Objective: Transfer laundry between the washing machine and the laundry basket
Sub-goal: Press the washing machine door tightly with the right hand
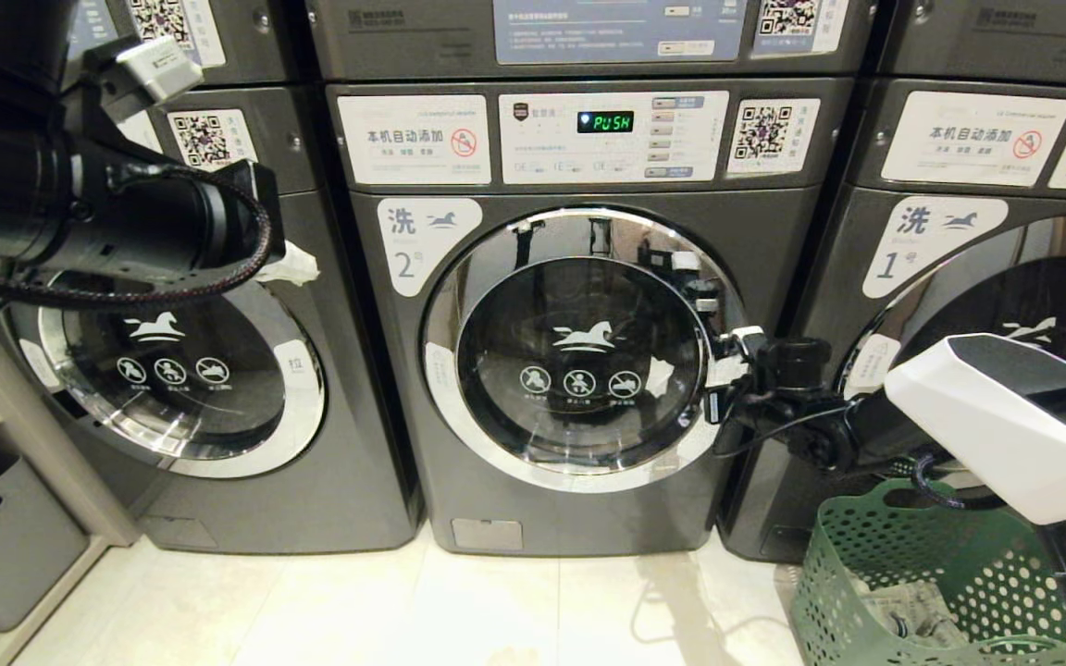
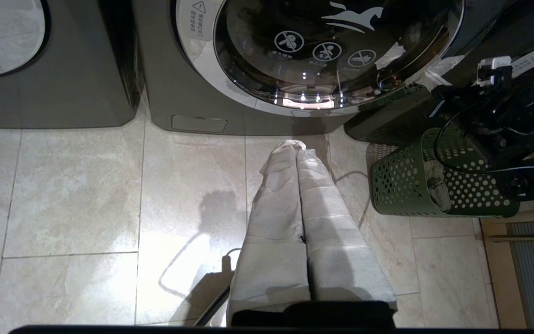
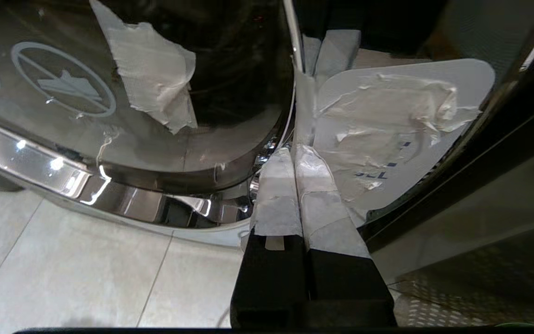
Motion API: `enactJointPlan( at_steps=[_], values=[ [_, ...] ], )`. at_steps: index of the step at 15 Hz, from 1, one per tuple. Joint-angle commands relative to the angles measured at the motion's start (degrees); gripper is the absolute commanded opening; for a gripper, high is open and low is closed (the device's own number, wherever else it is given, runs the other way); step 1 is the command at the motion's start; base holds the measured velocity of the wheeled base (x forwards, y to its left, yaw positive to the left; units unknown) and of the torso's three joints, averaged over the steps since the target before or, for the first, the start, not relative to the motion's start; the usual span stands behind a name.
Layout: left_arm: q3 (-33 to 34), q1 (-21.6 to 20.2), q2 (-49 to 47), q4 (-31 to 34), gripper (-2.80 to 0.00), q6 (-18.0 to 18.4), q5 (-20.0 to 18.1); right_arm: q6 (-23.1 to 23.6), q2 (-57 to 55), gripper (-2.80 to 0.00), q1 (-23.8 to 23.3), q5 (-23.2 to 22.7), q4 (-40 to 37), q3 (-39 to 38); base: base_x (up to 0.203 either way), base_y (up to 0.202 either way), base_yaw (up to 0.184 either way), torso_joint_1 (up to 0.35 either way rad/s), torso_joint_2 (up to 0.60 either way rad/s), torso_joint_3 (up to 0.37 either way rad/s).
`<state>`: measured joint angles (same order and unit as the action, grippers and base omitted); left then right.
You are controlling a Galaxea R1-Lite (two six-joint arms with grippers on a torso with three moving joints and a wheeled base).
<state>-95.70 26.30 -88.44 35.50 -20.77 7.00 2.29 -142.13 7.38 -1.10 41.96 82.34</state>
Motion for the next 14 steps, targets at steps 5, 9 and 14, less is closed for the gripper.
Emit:
enactJointPlan(
  at_steps=[5, 9, 14],
  values=[
    [0.2, 0.0, 0.0, 0.2, -2.80, -0.1, 0.1, 0.0, -3.3, -2.80, -0.2, 2.7, 0.3, 5.9, 0.000, 0.000, 0.000, 0.000, 0.00, 0.000],
    [0.2, 0.0, -0.2, 0.2, -2.80, -0.1, 0.1, 0.1, -8.0, -2.80, -1.1, 4.3, 0.2, 13.6, 0.000, 0.000, 0.000, 0.000, 0.00, 0.000],
    [0.2, 0.0, -0.7, 0.2, -2.80, -0.1, 0.1, 0.6, -13.3, -2.80, -2.1, 4.5, 0.0, 20.8, 0.000, 0.000, 0.000, 0.000, 0.00, 0.000]
  ],
)
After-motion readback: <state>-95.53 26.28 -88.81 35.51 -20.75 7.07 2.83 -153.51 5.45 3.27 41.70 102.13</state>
